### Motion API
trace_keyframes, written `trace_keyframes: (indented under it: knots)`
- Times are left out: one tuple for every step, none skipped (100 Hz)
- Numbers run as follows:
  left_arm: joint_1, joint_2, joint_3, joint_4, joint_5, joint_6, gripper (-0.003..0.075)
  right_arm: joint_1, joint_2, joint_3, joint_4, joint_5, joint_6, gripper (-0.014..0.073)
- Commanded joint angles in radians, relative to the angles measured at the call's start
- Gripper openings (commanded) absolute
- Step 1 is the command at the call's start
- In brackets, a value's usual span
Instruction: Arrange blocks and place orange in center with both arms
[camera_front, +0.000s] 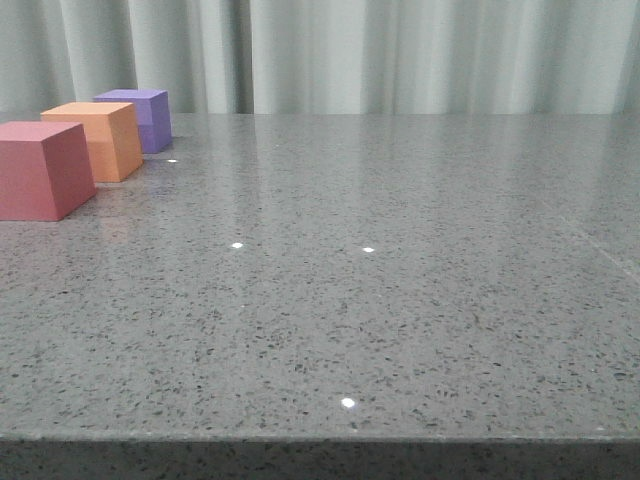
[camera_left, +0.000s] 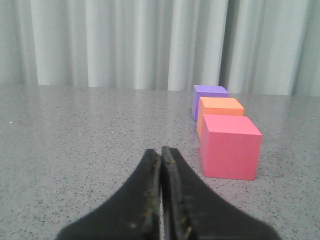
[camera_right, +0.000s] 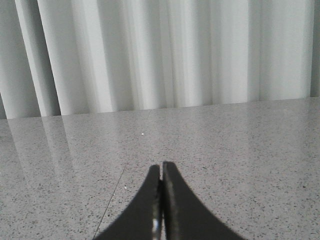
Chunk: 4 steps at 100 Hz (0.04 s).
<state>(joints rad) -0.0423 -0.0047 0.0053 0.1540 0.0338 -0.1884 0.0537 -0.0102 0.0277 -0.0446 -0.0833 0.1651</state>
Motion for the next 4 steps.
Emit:
trace_keyframes:
  knots:
    - [-0.002,-0.029,0.044,0.0,-0.085,-0.005,-0.002,-0.002,-0.02,-0.012,0.003,-0.087,-0.012,-0.0068]
    - [-0.002,-0.029,0.044,0.0,-0.085,-0.005,-0.002,-0.002,-0.02,-0.012,0.003,-0.087,-0.012,-0.0068]
    - [-0.002,-0.029,0.044,0.0,-0.085,-0.005,-0.002,-0.002,-0.02,-0.012,0.003,-0.087,-0.012,-0.0068]
    - [-0.002,-0.029,0.044,0.0,-0.085,-0.005,-0.002,-0.002,-0.02,-0.012,0.003,-0.087,-0.012,-0.0068]
